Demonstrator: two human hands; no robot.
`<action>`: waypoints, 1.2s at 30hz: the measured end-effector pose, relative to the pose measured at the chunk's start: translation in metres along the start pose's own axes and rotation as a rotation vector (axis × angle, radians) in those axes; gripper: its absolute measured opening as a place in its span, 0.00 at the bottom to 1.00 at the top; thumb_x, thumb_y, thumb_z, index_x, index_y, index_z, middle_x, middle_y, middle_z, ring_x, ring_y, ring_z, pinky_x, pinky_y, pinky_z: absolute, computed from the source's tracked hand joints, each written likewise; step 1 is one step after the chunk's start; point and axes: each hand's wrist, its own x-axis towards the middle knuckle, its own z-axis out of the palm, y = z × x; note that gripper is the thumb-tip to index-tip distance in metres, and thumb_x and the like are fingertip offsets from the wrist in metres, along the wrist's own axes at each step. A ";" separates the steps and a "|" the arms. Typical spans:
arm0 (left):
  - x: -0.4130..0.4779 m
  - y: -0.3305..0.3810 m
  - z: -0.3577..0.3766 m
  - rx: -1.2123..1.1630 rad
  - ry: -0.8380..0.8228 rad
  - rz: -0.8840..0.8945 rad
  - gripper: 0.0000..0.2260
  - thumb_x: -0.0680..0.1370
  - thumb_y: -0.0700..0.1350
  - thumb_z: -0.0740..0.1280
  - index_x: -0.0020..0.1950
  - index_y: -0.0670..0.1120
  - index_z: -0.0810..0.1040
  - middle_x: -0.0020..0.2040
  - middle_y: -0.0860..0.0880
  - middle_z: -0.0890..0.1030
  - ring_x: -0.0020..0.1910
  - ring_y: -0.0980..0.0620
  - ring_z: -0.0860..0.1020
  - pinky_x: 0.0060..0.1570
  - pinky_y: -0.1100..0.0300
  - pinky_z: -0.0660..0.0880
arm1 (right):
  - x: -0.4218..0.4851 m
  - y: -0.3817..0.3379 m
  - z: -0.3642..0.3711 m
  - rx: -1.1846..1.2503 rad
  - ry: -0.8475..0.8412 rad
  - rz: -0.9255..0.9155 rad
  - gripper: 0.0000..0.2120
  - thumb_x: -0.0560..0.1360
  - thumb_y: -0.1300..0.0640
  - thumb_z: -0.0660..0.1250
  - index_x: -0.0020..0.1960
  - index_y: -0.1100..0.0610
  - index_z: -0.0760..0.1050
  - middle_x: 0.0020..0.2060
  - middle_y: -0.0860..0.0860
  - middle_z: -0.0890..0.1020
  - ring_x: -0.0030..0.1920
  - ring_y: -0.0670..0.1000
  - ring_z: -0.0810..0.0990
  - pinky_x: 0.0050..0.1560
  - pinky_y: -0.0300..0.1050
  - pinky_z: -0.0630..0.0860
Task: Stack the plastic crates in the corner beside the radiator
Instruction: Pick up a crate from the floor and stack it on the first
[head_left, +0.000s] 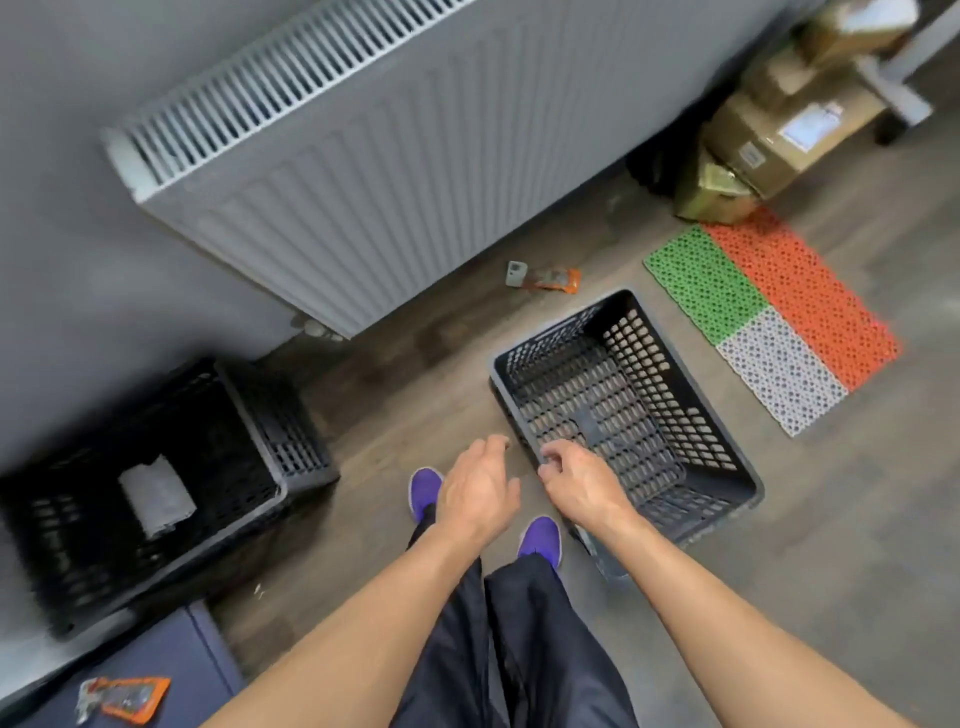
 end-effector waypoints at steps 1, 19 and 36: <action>0.004 0.013 0.006 0.032 -0.018 0.028 0.21 0.76 0.47 0.65 0.69 0.47 0.67 0.63 0.46 0.74 0.63 0.45 0.73 0.59 0.49 0.72 | 0.000 0.013 -0.004 0.020 0.014 0.012 0.18 0.77 0.56 0.61 0.66 0.54 0.75 0.62 0.53 0.80 0.63 0.54 0.77 0.62 0.47 0.72; 0.103 0.019 0.102 0.530 -0.305 0.357 0.21 0.73 0.43 0.67 0.66 0.45 0.70 0.61 0.45 0.73 0.63 0.44 0.70 0.58 0.50 0.72 | 0.038 0.120 0.057 0.246 0.041 0.284 0.19 0.79 0.53 0.63 0.69 0.51 0.71 0.64 0.51 0.77 0.63 0.53 0.76 0.63 0.51 0.72; 0.183 -0.033 0.173 0.851 -0.447 0.588 0.22 0.73 0.42 0.65 0.66 0.48 0.68 0.63 0.49 0.73 0.68 0.48 0.67 0.73 0.51 0.56 | 0.097 0.165 0.141 0.183 -0.043 0.424 0.28 0.79 0.51 0.63 0.76 0.51 0.59 0.71 0.52 0.68 0.72 0.55 0.62 0.66 0.53 0.68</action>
